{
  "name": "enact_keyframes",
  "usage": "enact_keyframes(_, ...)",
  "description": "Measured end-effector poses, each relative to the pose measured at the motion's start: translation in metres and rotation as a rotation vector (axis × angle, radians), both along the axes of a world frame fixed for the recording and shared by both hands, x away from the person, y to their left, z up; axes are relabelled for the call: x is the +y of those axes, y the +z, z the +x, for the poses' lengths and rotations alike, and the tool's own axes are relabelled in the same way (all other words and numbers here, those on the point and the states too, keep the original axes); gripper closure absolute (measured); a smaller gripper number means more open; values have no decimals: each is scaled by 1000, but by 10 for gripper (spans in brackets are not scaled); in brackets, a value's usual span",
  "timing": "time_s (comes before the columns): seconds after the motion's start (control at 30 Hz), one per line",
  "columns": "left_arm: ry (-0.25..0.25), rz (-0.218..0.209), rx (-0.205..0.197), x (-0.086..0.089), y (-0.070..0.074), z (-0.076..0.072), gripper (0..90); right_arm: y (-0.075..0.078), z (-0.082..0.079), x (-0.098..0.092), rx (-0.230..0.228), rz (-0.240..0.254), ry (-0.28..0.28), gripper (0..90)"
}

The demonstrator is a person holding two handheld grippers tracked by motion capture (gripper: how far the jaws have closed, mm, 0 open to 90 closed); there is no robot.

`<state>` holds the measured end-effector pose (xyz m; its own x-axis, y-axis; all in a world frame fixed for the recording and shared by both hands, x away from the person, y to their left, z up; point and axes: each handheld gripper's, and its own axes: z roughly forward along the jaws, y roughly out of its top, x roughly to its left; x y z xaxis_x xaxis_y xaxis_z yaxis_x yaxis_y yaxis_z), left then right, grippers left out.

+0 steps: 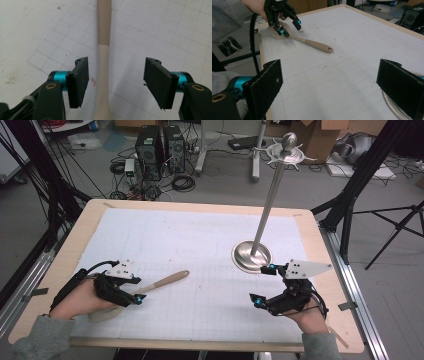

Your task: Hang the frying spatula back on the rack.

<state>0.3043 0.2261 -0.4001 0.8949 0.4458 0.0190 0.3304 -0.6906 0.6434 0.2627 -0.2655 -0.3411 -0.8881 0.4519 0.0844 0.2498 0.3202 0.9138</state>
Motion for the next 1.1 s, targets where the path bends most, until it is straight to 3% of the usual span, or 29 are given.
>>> enact_keyframes(0.77, -34, 83, 30, 0, -6, 9, 475, 1, -5, -4, -2, 1, -9, 56)
enact_keyframes(1.1, -26, 87, 51, 3, -9, 13, 488, 0, -7, -6, -3, -4, -16, 56)
